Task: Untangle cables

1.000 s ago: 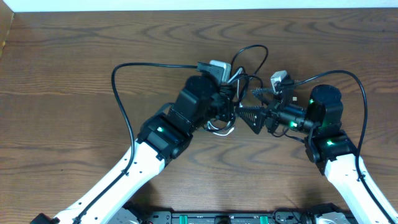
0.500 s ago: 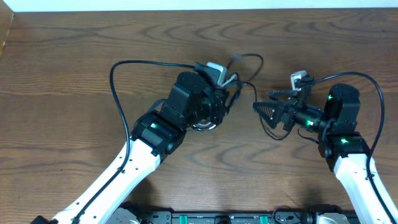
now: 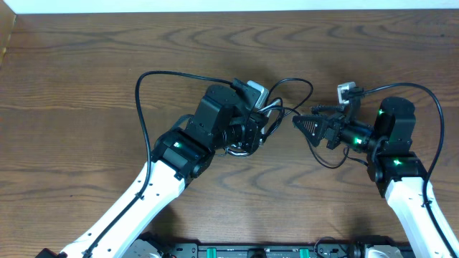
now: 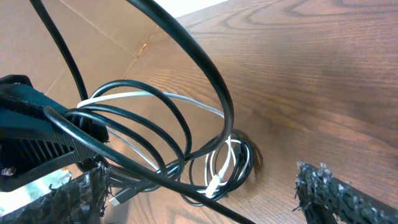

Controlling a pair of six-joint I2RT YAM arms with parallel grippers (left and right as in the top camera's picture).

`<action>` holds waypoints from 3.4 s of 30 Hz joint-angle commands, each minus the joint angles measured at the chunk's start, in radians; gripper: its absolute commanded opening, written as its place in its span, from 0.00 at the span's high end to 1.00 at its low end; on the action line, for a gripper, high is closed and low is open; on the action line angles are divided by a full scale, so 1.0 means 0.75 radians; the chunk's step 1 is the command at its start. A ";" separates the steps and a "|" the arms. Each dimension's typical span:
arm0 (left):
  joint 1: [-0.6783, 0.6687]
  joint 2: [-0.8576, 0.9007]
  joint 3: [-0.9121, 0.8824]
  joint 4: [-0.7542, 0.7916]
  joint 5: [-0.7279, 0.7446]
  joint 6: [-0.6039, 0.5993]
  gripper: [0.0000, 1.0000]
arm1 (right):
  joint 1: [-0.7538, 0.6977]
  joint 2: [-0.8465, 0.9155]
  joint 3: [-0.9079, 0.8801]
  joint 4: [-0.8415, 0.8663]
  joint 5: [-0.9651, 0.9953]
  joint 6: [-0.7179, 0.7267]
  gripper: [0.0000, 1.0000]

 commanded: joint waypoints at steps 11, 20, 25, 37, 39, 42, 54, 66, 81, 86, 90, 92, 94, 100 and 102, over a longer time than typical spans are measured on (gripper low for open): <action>0.003 -0.035 0.021 0.006 0.022 0.058 0.92 | -0.006 -0.003 0.013 0.002 0.002 0.014 0.03; 0.003 -0.035 0.021 0.005 0.023 0.058 0.92 | -0.006 -0.003 0.013 -0.009 0.002 0.014 0.01; 0.003 -0.035 0.021 0.006 0.023 0.058 0.92 | -0.006 -0.003 0.013 -0.013 0.001 0.014 0.01; 0.003 -0.035 0.021 0.036 0.023 0.058 0.92 | -0.006 -0.003 0.013 -0.013 0.002 0.014 0.01; 0.003 -0.035 0.021 0.036 0.023 0.058 0.92 | -0.006 -0.003 0.013 -0.013 0.002 0.014 0.01; 0.003 -0.035 0.021 0.031 0.023 0.058 0.93 | -0.006 -0.003 0.013 -0.008 0.002 0.014 0.01; 0.003 -0.035 0.021 -0.001 0.022 0.079 0.92 | -0.006 -0.003 0.013 -0.003 0.007 0.014 0.01; 0.003 -0.035 0.021 0.001 0.023 0.078 0.92 | -0.005 -0.003 0.013 -0.009 0.006 0.014 0.01; 0.003 -0.034 0.021 -0.005 0.028 0.078 0.92 | -0.006 -0.003 0.013 -0.013 0.007 0.009 0.01; 0.003 -0.034 0.021 -0.005 0.028 0.078 0.92 | -0.005 -0.003 0.013 -0.013 0.006 0.009 0.01; 0.003 -0.034 0.021 -0.005 0.028 0.077 0.92 | -0.006 -0.003 0.013 -0.017 0.006 0.009 0.01; 0.003 -0.034 0.021 -0.005 0.028 0.077 0.92 | -0.006 -0.003 0.013 -0.013 0.007 0.009 0.01; 0.003 -0.034 0.021 -0.005 0.028 0.077 0.92 | -0.005 -0.003 0.013 -0.013 0.007 0.009 0.01; 0.003 -0.033 0.020 -0.006 0.028 0.077 0.92 | -0.004 -0.003 0.013 -0.023 0.007 0.002 0.01; 0.003 -0.033 0.020 -0.006 0.028 0.078 0.92 | -0.004 -0.003 0.013 -0.022 0.007 -0.017 0.01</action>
